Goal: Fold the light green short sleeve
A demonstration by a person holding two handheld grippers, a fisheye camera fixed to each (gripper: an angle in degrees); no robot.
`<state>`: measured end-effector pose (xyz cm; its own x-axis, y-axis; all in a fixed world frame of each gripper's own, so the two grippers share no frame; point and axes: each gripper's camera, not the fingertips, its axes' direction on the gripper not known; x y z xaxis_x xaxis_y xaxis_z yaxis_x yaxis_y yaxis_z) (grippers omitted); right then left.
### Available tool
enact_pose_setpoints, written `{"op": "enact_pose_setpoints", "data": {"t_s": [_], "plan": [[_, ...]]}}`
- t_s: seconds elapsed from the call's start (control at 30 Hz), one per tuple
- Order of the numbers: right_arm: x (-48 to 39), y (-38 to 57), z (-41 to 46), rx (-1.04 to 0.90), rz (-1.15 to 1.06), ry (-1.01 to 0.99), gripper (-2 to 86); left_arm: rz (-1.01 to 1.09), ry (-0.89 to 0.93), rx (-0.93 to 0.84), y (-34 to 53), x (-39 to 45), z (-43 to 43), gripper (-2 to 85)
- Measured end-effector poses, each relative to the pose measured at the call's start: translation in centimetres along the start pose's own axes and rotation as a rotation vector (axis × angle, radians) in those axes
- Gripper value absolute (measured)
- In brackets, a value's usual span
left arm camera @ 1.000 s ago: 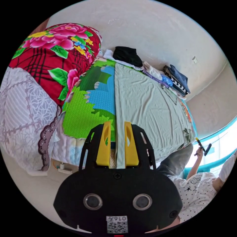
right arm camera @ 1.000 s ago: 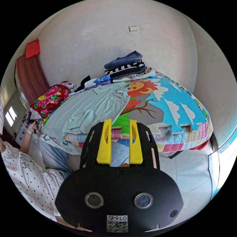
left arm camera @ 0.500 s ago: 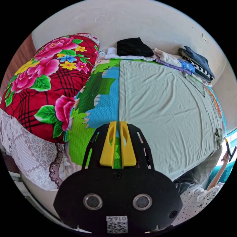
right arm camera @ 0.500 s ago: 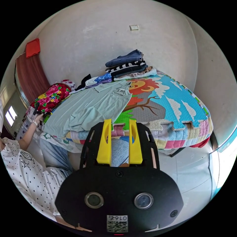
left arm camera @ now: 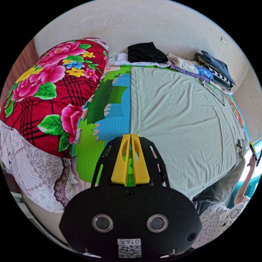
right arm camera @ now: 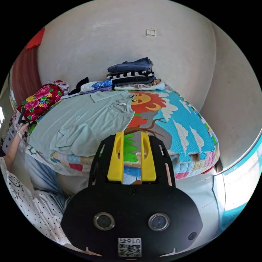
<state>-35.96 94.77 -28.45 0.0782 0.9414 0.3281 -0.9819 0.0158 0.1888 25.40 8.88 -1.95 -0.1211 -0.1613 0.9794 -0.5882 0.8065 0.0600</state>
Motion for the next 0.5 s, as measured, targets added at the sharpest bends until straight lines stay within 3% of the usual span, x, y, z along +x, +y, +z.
{"op": "enact_pose_setpoints", "data": {"t_s": [0.27, 0.43, 0.5], "plan": [[4.6, -6.1, 11.4, -0.257, 0.09, -0.122, 8.4, -0.011, -0.009, 0.014, 0.6, 0.4, 0.8, -1.0], [5.3, -5.8, 14.5, -0.264, 0.113, -0.309, 10.5, -0.034, 0.019, 0.02, 1.0, -0.2, 1.6, -1.0], [5.4, -5.3, 15.6, -0.257, 0.127, -0.297, 8.8, -0.025, 0.017, 0.017, 1.1, -0.2, 2.0, -1.0]]}}
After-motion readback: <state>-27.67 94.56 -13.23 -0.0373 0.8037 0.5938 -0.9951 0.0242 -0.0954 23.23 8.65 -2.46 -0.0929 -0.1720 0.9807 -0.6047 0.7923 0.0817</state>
